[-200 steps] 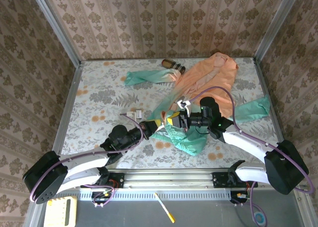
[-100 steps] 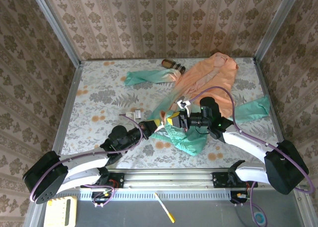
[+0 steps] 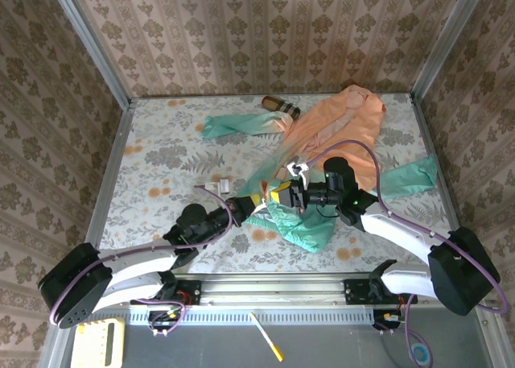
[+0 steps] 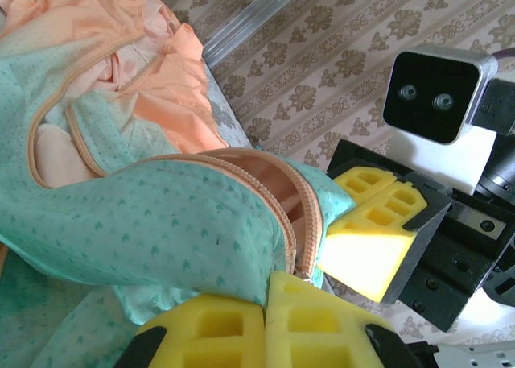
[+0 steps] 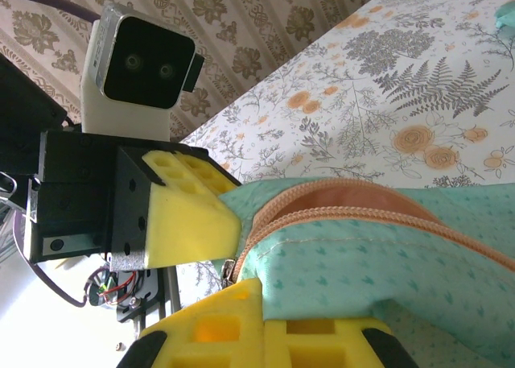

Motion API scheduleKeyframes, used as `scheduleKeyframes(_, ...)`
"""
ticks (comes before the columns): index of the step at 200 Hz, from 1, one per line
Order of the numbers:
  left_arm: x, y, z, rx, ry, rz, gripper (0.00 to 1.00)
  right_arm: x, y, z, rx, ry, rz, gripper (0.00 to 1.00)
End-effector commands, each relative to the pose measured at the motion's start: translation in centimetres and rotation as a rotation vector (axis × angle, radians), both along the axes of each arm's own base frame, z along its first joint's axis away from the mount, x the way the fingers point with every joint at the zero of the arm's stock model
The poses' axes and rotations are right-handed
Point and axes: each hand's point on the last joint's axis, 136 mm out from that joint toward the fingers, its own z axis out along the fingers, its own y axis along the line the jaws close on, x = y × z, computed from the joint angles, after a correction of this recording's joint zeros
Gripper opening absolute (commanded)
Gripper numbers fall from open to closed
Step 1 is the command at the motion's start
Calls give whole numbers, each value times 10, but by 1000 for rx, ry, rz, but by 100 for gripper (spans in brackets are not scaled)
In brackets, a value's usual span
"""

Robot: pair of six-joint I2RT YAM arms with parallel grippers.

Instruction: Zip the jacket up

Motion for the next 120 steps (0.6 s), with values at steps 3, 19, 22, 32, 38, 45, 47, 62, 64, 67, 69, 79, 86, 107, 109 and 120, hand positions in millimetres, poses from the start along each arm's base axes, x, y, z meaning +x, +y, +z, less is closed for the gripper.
scheduleKeyframes(3, -4, -3, 13, -47, -21, -21, 0, 1, 2, 20, 28, -70, 4, 0)
scheduleKeyframes(19, -4, -3, 13, -52, -22, -21, 0, 2, 2, 20, 28, -71, 0, 0)
scheduleKeyframes(22, -5, -3, 14, -53, -22, -22, 0, 2, 2, 20, 27, -71, -1, 0)
scheduleKeyframes(32, -5, -4, 14, -54, -23, -25, 0, 3, 2, 20, 26, -73, -6, 0)
scheduleKeyframes(38, -6, -4, 14, -54, -22, -28, 0, 3, 1, 19, 25, -73, -9, 0)
scheduleKeyframes(45, -6, -4, 14, -52, -22, -28, 0, 5, 1, 20, 24, -75, -16, 0)
scheduleKeyframes(47, -6, -4, 14, -52, -21, -28, 0, 5, 1, 19, 23, -75, -18, 0)
scheduleKeyframes(62, -8, -4, 12, -50, -19, -31, 0, 8, -1, 18, 15, -77, -42, 0)
scheduleKeyframes(64, -8, -4, 12, -50, -19, -32, 0, 9, -1, 18, 14, -78, -44, 0)
scheduleKeyframes(67, -8, -4, 12, -50, -19, -32, 0, 10, -1, 19, 13, -79, -49, 0)
scheduleKeyframes(69, -8, -4, 12, -50, -18, -32, 0, 10, -1, 18, 12, -78, -50, 0)
scheduleKeyframes(79, -9, -5, 11, -49, -16, -34, 0, 10, -2, 19, 13, -83, -56, 0)
scheduleKeyframes(86, -10, -5, 11, -47, -15, -36, 0, 11, -2, 19, 13, -83, -59, 0)
scheduleKeyframes(107, -11, -5, 8, -42, -13, -33, 0, 12, -4, 18, 11, -84, -71, 0)
scheduleKeyframes(109, -11, -5, 8, -42, -12, -33, 0, 12, -4, 17, 10, -82, -72, 0)
scheduleKeyframes(120, -11, -5, 6, -38, -10, -33, 0, 13, -5, 18, 8, -87, -80, 0)
